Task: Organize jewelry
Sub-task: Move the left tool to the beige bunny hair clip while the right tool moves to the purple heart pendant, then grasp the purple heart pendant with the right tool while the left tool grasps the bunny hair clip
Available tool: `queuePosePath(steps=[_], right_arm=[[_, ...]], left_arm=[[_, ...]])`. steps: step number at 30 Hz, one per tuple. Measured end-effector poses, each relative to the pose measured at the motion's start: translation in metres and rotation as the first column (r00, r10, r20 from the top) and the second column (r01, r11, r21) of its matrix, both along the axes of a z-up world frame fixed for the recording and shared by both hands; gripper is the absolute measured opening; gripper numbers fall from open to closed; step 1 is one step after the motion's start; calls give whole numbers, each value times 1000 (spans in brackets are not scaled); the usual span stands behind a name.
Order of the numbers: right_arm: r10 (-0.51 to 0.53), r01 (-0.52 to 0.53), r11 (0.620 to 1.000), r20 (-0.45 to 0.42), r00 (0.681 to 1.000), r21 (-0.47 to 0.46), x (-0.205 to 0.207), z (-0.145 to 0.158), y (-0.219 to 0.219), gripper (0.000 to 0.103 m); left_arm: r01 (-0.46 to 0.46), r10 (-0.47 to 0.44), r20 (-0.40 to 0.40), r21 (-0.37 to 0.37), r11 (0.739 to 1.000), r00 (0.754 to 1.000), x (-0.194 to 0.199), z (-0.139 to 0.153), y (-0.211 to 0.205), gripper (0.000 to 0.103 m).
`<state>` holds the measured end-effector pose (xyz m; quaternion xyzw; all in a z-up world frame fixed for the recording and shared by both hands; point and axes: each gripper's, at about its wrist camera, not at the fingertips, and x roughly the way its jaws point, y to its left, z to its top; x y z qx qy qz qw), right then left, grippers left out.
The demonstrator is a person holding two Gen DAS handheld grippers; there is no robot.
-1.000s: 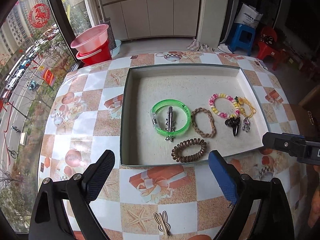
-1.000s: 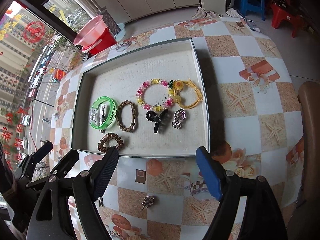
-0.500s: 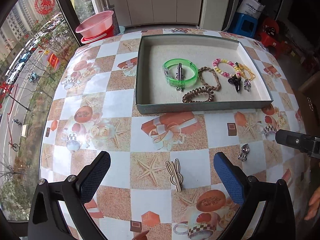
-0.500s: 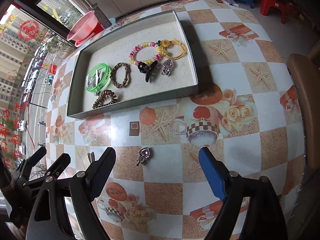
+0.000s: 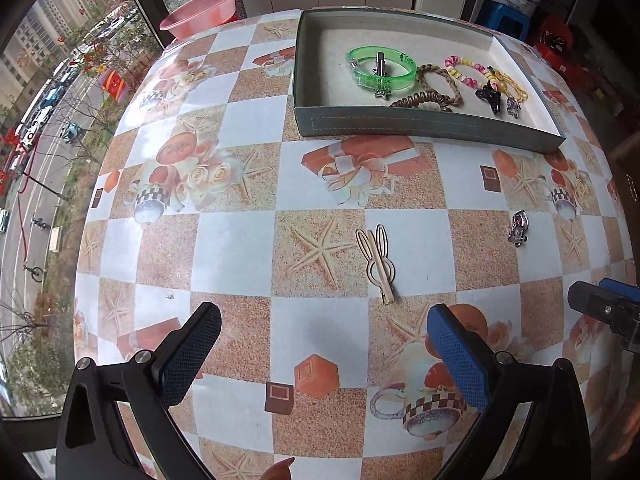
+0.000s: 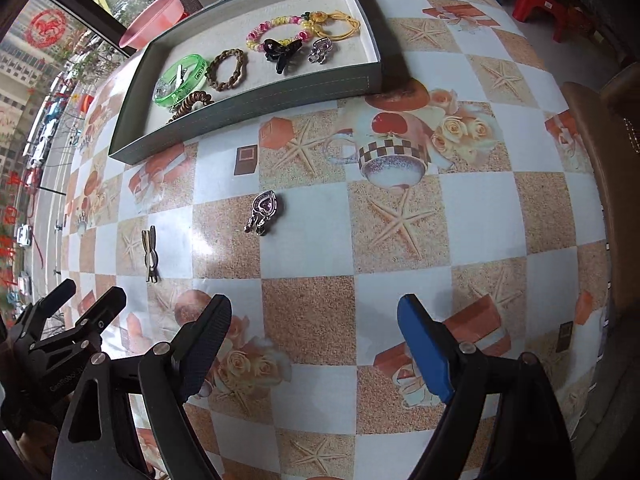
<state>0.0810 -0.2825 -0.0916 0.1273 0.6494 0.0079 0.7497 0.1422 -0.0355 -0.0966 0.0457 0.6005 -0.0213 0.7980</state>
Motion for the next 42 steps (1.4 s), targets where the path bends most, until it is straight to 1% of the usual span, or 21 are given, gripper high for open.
queuePosePath(steps=[6,9,15,20,26,33,35,42], right_arm=[[9,-10,1000,-51,999,-22,-5,-8,6,87],[1,-4,999,-67,998,-38,-1,-11,7,87],[-23,22,1000,-98,995,-12,12,-20,12,87],[-41,41,999,-103,994,0,23,-23,15,87],[-48,49,999,-74,996,12,49,-23,25,87],[-29,28,999,-57,998,-21,77,-31,49,87],[-20,18,999,-57,998,-32,83,-34,55,76],[21,-26,993,-41,999,-112,99,-38,82,72]], left_arm=[[-24,23,-39,-17,1000,999,3,-14,7,103],[-30,28,-55,-40,999,998,7,-19,7,103],[-31,28,-51,-53,998,998,16,-24,2,103],[-21,19,-41,-39,999,999,25,-27,-6,103],[-32,31,-34,-24,999,999,29,-29,-5,103],[-35,35,-41,-11,999,999,36,-38,-8,103],[-36,36,-43,-9,999,998,37,-41,-12,103],[-34,33,-39,-12,999,999,35,-48,-13,103]])
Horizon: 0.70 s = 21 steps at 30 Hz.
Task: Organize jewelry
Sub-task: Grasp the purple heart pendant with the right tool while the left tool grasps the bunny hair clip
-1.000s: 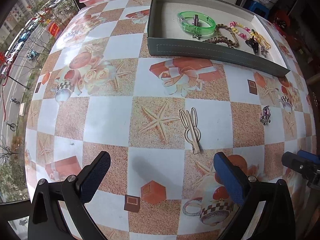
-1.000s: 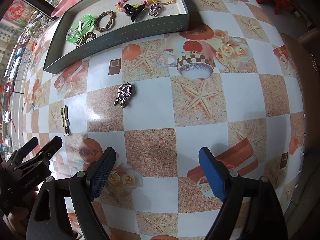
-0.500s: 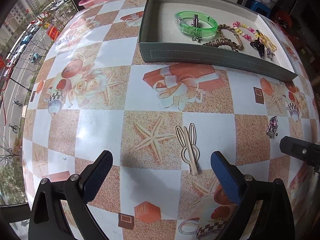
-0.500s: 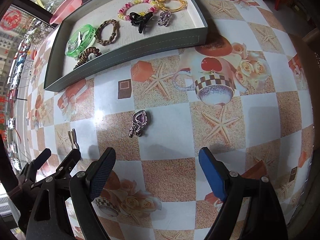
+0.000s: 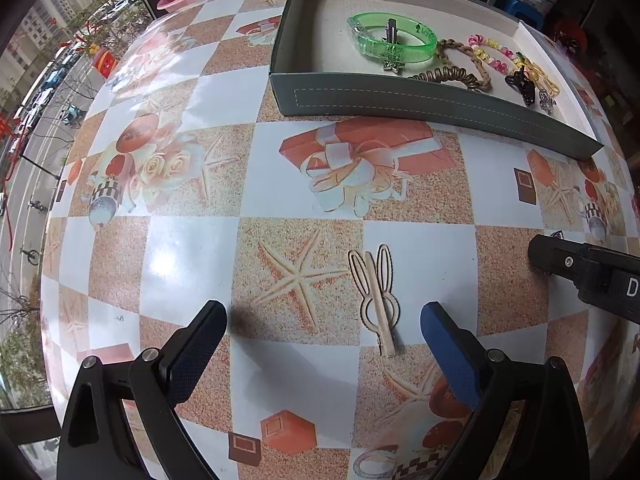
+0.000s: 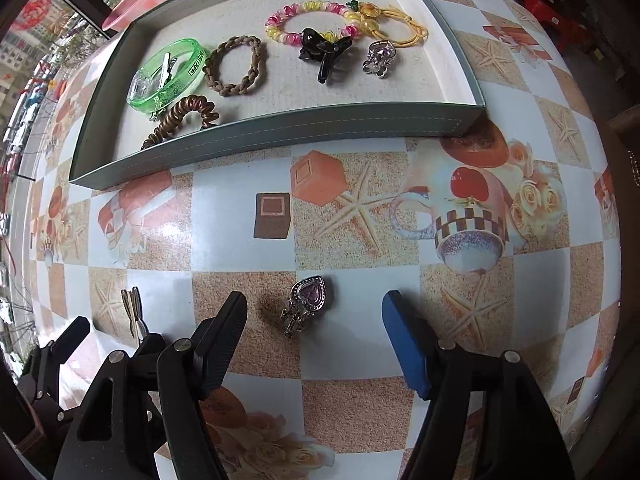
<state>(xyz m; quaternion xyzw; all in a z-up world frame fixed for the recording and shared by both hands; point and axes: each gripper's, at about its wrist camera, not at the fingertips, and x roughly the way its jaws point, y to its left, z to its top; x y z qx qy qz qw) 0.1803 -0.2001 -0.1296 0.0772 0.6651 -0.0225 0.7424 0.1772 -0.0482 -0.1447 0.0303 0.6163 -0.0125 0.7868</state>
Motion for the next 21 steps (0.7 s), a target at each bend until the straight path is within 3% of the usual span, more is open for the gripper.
queuePosePath(steps=[8,12,17,21], right_arm=[[37,-35,995,14,999,-95,1,2,22,38],[37,-35,995,15,999,-93,-2,4,26,31],[32,-30,995,18,999,-90,-8,8,-1,19],[22,-20,997,22,1000,-81,-12,10,-11,19]], left_arm=[[27,-27,5,-9,1000,1000,0,6,-11,98],[44,-44,3,-10,999,999,3,9,-18,93],[76,-76,7,-28,997,997,4,14,-27,78],[101,-101,5,-41,994,995,2,19,-35,66]])
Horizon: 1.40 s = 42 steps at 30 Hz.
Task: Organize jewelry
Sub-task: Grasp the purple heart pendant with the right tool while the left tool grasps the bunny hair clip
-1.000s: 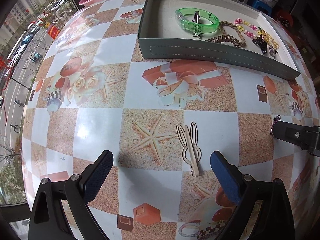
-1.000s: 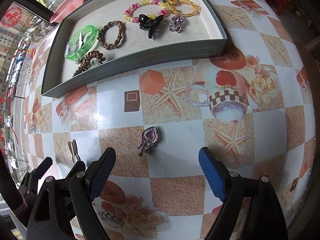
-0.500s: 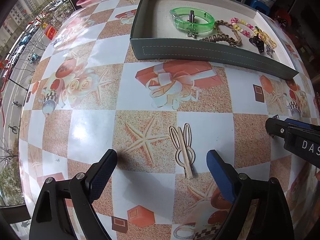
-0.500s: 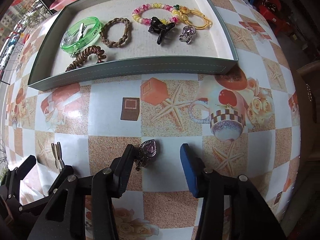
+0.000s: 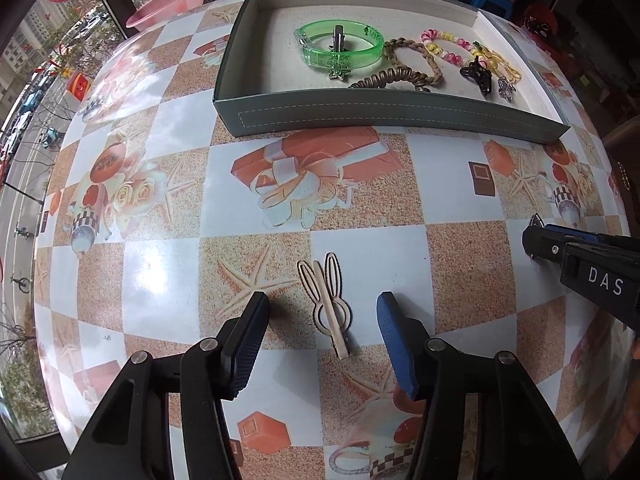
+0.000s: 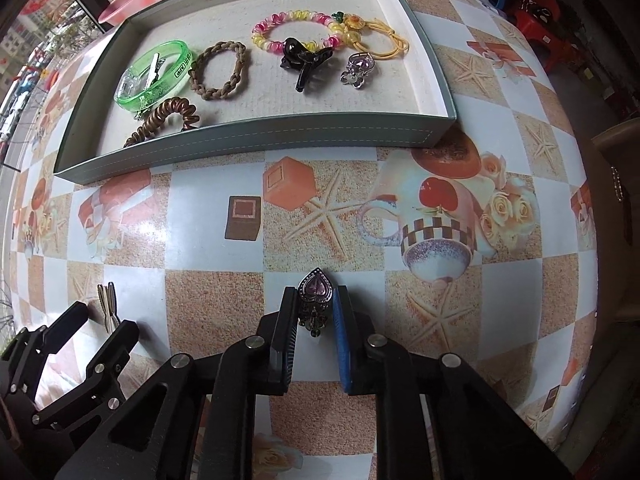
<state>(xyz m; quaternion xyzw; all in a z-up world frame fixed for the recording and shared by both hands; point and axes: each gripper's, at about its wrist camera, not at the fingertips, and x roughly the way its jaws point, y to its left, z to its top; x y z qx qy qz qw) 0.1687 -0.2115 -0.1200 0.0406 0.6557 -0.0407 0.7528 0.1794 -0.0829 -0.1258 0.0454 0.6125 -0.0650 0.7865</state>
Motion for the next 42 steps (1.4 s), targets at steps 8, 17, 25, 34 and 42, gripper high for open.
queuePosePath(steps=[8,17,25,34,42], right_arm=[[-12,12,999,-3,1000,47,-13,0,-23,19],[-27,27,994,-2,1000,108,-41,3,-48,19],[-48,48,989,-2,999,137,-65,3,-63,19],[-62,60,986,5,998,158,-65,5,-63,19],[-70,67,984,17,997,164,-71,15,-78,19]], left_arm=[[22,-22,14,-15,1000,1000,-1,6,-3,30],[23,-22,18,-50,999,1000,-16,20,12,13],[41,-40,64,-16,999,997,-26,31,24,13],[40,-40,47,2,999,998,-26,31,26,13],[31,-31,57,-8,999,998,-32,39,32,20]])
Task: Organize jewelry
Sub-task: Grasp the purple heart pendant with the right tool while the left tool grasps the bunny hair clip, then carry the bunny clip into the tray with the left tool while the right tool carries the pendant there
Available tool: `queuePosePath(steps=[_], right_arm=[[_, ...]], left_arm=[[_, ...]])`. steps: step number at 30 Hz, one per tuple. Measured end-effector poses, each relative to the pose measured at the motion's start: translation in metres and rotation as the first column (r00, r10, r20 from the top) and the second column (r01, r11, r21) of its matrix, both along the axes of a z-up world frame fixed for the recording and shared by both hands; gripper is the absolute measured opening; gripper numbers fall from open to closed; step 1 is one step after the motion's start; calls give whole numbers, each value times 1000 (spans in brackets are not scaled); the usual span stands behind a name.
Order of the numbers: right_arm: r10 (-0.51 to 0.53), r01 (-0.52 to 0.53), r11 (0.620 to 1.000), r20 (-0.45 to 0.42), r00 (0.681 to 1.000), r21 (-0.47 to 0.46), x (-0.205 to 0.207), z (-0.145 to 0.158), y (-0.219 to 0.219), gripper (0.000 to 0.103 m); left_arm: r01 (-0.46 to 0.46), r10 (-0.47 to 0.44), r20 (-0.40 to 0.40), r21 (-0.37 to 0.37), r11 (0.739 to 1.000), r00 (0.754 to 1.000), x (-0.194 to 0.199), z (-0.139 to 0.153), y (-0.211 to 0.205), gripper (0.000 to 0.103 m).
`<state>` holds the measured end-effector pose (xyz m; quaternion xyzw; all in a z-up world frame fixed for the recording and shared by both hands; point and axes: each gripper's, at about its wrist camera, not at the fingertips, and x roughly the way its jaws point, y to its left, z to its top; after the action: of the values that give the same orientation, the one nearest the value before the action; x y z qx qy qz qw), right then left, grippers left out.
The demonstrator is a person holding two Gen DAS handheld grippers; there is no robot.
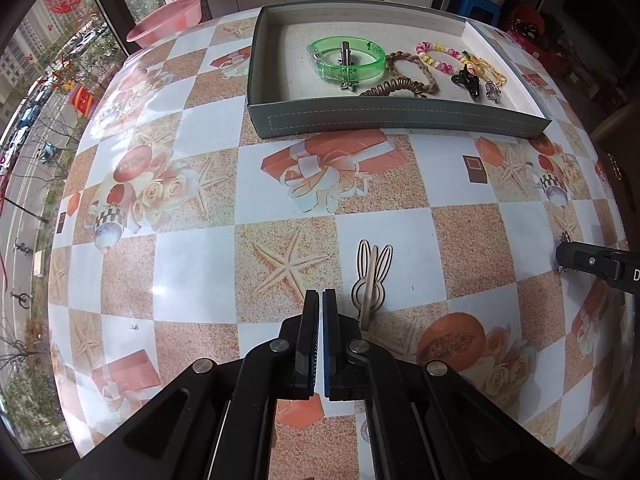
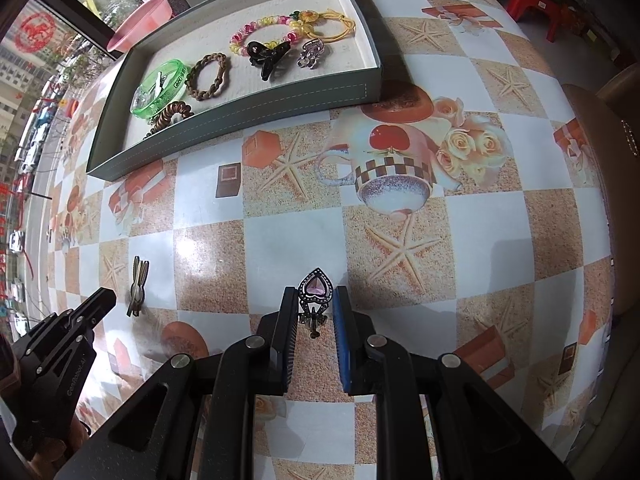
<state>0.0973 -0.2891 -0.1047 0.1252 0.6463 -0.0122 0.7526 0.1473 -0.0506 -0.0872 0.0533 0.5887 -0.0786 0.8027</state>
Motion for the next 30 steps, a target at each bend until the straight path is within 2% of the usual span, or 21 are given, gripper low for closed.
queuePosePath(steps=[1,2,3,8,12,20,21,23,25,26,27,28,30], right_arm=[[-3,3,1000,0,1000,0,0,1,-1,19],[-5,5,1000,1,1000,1,-1,2,-3,19],[-7,7,1000,2,1000,2,-1,4,-4,19],[-13,13,1000,6,1000,6,-2,8,-6,19],[-11,11,1000,6,1000,6,-3,10,-6,19],[-9,9,1000,1,1000,3,-4,6,-3,19],[-8,8,1000,1,1000,3,-4,6,-3,19],[-9,9,1000,2,1000,4,-5,5,-3,19],[-11,11,1000,4,1000,5,-5,5,-3,19],[-11,11,1000,4,1000,6,-4,6,-3,19],[-11,11,1000,5,1000,6,-4,6,-3,19],[-11,11,1000,6,1000,5,-4,6,-4,19],[-12,12,1000,8,1000,5,-4,7,-4,19]], left_arm=[[-5,5,2,-1,1000,1000,-1,2,2,76],[-16,16,6,15,1000,1000,-1,4,3,103],[-28,26,47,27,999,999,-1,5,3,103],[10,-11,39,42,999,999,7,-12,0,103],[46,-50,38,93,995,998,15,-36,-10,103],[81,-79,-30,60,995,996,39,-83,-22,103],[81,-78,-35,67,994,996,39,-89,-27,98],[75,-72,-46,61,995,996,41,-98,-31,94],[71,-70,-52,29,997,996,43,-104,-31,79],[72,-71,-54,20,997,996,43,-107,-32,75],[78,-77,-51,14,997,996,43,-109,-34,65],[89,-89,-45,7,996,995,43,-110,-36,47],[112,-112,-43,16,994,993,41,-114,-41,32]])
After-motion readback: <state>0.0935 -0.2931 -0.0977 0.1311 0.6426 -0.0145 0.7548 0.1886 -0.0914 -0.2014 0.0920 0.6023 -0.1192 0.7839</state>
